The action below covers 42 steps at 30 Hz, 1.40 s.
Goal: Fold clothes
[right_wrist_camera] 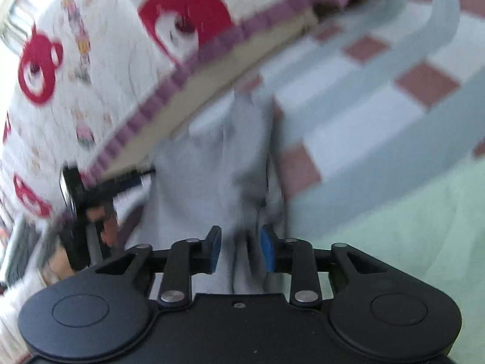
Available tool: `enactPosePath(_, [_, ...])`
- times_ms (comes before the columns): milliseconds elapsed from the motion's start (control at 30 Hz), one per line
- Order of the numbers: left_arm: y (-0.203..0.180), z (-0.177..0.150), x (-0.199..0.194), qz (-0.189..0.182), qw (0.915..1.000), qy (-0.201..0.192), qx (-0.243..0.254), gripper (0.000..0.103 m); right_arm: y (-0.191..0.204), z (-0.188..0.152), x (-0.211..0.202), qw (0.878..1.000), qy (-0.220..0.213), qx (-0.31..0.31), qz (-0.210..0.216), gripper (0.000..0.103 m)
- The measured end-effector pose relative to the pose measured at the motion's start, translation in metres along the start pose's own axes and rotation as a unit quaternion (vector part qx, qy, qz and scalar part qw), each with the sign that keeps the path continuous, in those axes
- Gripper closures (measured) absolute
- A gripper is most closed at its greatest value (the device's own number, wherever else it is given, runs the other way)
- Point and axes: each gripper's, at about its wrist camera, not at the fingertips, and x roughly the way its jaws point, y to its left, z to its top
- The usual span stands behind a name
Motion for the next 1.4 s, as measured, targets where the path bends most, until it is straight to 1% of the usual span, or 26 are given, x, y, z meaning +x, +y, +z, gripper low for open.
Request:
enactPosePath(67, [-0.004,0.002,-0.001,-0.017,0.9997,-0.002,0.016,0.035,0.007,0.015,0.009,1.000,-0.012,-0.012,0.013,0.052])
enactPosePath(100, [-0.008,0.002,0.003,-0.012,0.9995,0.000,0.029,0.035,0.010,0.022,0.021,1.000,-0.006,-0.022,0.006,0.048])
enactPosePath(233, [-0.007,0.000,0.014,0.003,0.9992,0.016,0.036,0.033,0.012,0.055,0.093,0.998,0.013,-0.034,-0.053,0.041])
enactPosePath(267, [-0.005,0.000,0.015,0.008,0.9991,0.022,0.034,0.033,0.011,0.063,0.113,0.997,0.018,-0.033,-0.069,0.046])
enactPosePath(300, [-0.002,-0.001,0.012,0.017,0.9989,0.023,0.037,0.032,0.012,0.070,0.124,0.996,0.018,-0.045,-0.075,0.081])
enactPosePath(333, [0.000,-0.002,0.009,0.027,0.9985,0.025,0.040,0.032,0.014,0.077,0.133,0.995,0.017,-0.058,-0.081,0.086])
enactPosePath(433, [0.009,-0.006,-0.006,0.042,0.9978,0.028,0.043,0.034,0.028,0.087,0.129,0.988,-0.025,-0.138,-0.062,0.090])
enactPosePath(467, [0.012,-0.007,-0.013,0.043,0.9978,0.029,0.042,0.034,0.027,0.088,0.133,0.984,-0.013,-0.154,-0.085,0.090])
enactPosePath(533, [0.014,-0.016,-0.034,0.007,0.9992,0.025,0.031,0.034,0.027,0.088,0.140,0.974,0.011,-0.187,-0.131,0.084])
enactPosePath(567, [0.015,-0.020,-0.044,-0.011,0.9994,0.022,0.025,0.034,0.031,0.085,0.134,0.969,0.006,-0.197,-0.147,0.069])
enactPosePath(600, [0.015,-0.025,-0.054,-0.029,0.9992,0.020,0.018,0.034,0.035,0.083,0.128,0.966,0.001,-0.204,-0.160,0.069])
enactPosePath(667, [0.011,-0.044,-0.077,-0.073,0.9971,0.019,-0.003,0.034,0.042,0.076,0.102,0.978,-0.009,-0.155,-0.142,0.068])
enactPosePath(767, [-0.006,-0.075,-0.116,-0.137,0.9904,-0.011,-0.007,0.034,0.062,0.046,0.055,0.991,-0.021,-0.122,-0.058,0.067])
enactPosePath(833, [-0.028,-0.090,-0.136,-0.166,0.9854,-0.023,0.029,0.034,0.084,0.019,0.040,0.987,-0.002,-0.152,-0.056,0.067])
enactPosePath(900, [-0.053,-0.101,-0.147,-0.201,0.9752,-0.036,0.086,0.034,0.085,-0.004,0.044,0.995,0.035,-0.078,-0.059,0.067])
enactPosePath(933, [-0.066,-0.108,-0.153,-0.211,0.9702,-0.041,0.112,0.034,0.079,-0.010,0.046,0.995,0.059,-0.053,-0.052,0.074])
enactPosePath(1000, [-0.082,-0.119,-0.153,-0.193,0.9697,-0.014,0.149,0.034,0.072,-0.014,0.037,0.988,0.051,-0.079,-0.125,0.099])
enactPosePath(1033, [-0.087,-0.123,-0.150,-0.177,0.9698,0.007,0.168,0.034,0.068,-0.014,0.031,0.981,0.038,-0.090,-0.166,0.103])
enactPosePath(1067, [-0.092,-0.128,-0.147,-0.161,0.9689,0.029,0.186,0.034,0.063,-0.014,0.023,0.978,0.033,-0.076,-0.190,0.103])
enactPosePath(1100, [-0.097,-0.132,-0.144,-0.145,0.9670,0.050,0.204,0.034,0.059,-0.014,0.015,0.975,0.028,-0.062,-0.213,0.098])
enactPosePath(1167, [-0.099,-0.138,-0.141,-0.129,0.9626,0.074,0.227,0.033,0.050,-0.014,-0.001,0.965,0.018,-0.036,-0.260,0.059])
enactPosePath(1200, [-0.096,-0.136,-0.141,-0.135,0.9626,0.074,0.223,0.033,0.049,-0.016,-0.008,0.956,0.014,-0.049,-0.289,0.059])
enactPosePath(1233, [-0.093,-0.136,-0.141,-0.138,0.9636,0.075,0.216,0.032,0.046,-0.017,-0.017,0.956,0.008,-0.045,-0.289,0.059])
enactPosePath(1267, [-0.092,-0.137,-0.140,-0.137,0.9651,0.077,0.209,0.032,0.041,-0.019,-0.026,0.966,0.005,-0.021,-0.257,0.059])
enactPosePath(1333, [-0.089,-0.141,-0.140,-0.138,0.9665,0.075,0.203,0.032,0.031,-0.027,-0.027,0.984,0.022,0.046,-0.172,0.054])
enactPosePath(1400, [-0.090,-0.141,-0.138,-0.135,0.9663,0.073,0.206,0.032,0.021,-0.035,-0.028,0.989,0.039,0.110,-0.089,0.051])
